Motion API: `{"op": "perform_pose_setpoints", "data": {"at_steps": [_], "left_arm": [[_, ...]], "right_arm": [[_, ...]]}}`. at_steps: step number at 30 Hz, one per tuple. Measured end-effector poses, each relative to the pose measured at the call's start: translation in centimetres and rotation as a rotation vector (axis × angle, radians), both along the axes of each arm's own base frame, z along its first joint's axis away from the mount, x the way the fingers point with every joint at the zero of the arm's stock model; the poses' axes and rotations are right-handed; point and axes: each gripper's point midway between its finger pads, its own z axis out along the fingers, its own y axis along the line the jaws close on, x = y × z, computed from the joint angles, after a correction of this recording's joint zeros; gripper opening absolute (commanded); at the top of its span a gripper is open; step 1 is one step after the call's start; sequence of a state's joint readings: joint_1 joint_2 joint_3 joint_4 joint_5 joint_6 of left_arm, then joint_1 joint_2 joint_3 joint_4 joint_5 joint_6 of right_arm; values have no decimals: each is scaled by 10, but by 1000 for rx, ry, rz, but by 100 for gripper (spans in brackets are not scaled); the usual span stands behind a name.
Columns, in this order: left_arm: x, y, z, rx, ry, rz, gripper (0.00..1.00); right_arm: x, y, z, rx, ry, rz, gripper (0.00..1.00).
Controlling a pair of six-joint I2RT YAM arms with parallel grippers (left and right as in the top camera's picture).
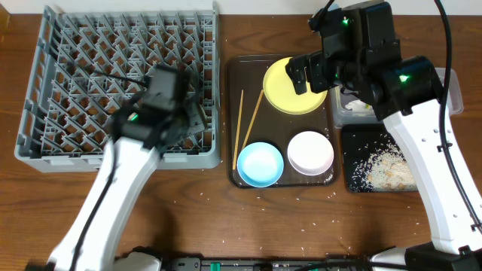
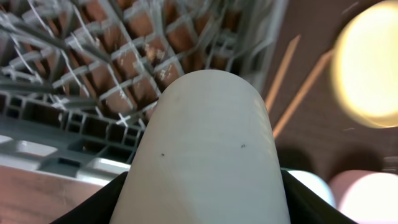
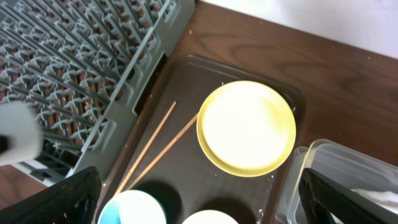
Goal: Sort waste into correct bins and load items into the dishwasher
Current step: 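Place the white cup upside down into the dish rack with left gripper, then move the left gripper to the light-blue bowl and grasp its rim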
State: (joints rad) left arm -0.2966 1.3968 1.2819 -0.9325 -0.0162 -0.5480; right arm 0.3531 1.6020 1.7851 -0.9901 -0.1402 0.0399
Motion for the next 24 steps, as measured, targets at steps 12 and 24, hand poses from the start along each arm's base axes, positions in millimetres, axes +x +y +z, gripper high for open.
{"op": "perform_pose_setpoints", "data": {"at_steps": [12, 24], "left_arm": [[-1, -1, -90, 99, 299, -8, 53], [-5, 0, -103, 118, 356, -14, 83]], "right_arm": [[-3, -2, -3, -11, 15, 1, 99], [-3, -2, -3, -11, 17, 1, 99]]}}
